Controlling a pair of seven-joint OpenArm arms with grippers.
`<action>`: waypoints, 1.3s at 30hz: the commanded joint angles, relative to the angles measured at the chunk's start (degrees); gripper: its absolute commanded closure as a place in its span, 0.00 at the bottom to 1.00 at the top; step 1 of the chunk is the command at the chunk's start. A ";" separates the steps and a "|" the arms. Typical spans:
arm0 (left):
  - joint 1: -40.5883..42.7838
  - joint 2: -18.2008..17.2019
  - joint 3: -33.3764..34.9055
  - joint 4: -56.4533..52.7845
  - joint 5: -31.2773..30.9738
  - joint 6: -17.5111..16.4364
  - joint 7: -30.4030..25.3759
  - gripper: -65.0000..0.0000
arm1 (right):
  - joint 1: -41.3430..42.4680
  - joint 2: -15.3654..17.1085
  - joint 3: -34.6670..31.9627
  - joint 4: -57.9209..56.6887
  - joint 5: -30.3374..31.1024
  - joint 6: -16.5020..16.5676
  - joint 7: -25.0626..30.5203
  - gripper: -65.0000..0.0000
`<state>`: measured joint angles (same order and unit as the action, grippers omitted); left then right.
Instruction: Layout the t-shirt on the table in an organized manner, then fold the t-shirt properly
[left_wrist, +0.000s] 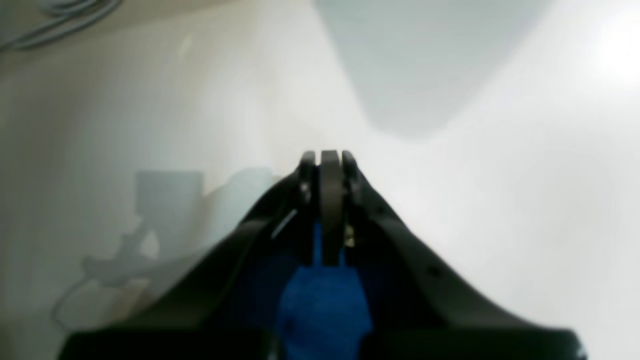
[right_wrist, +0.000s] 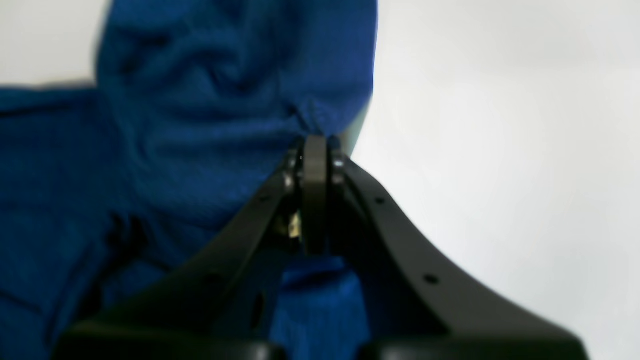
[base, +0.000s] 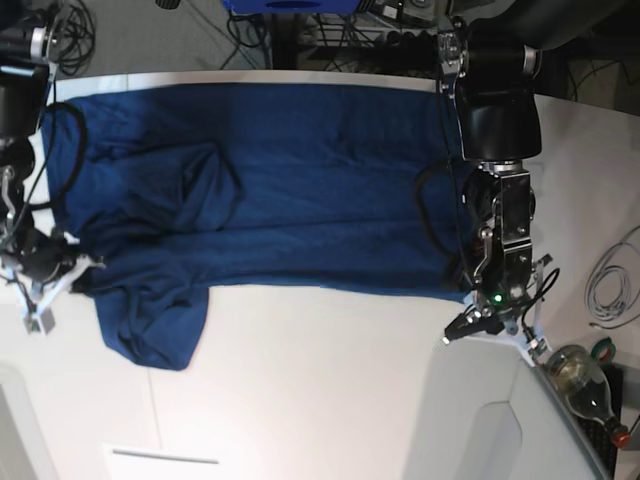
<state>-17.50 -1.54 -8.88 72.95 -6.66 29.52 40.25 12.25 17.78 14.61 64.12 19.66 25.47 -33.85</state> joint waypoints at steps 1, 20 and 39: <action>-2.06 -0.44 0.05 1.03 0.46 -0.29 -0.91 1.00 | 2.39 0.99 0.11 1.25 0.78 0.33 1.45 1.00; -7.87 -0.17 -1.44 1.03 0.46 -0.11 -1.26 1.00 | 7.84 3.98 0.55 1.16 0.78 0.24 1.71 1.00; -5.23 -0.09 -5.84 1.73 0.46 -0.37 -1.35 1.00 | 6.08 3.98 0.20 0.81 0.78 0.42 1.80 1.00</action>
<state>-21.21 -1.26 -14.81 73.32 -6.70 29.32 40.14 17.06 20.67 14.61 64.03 19.90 25.50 -33.43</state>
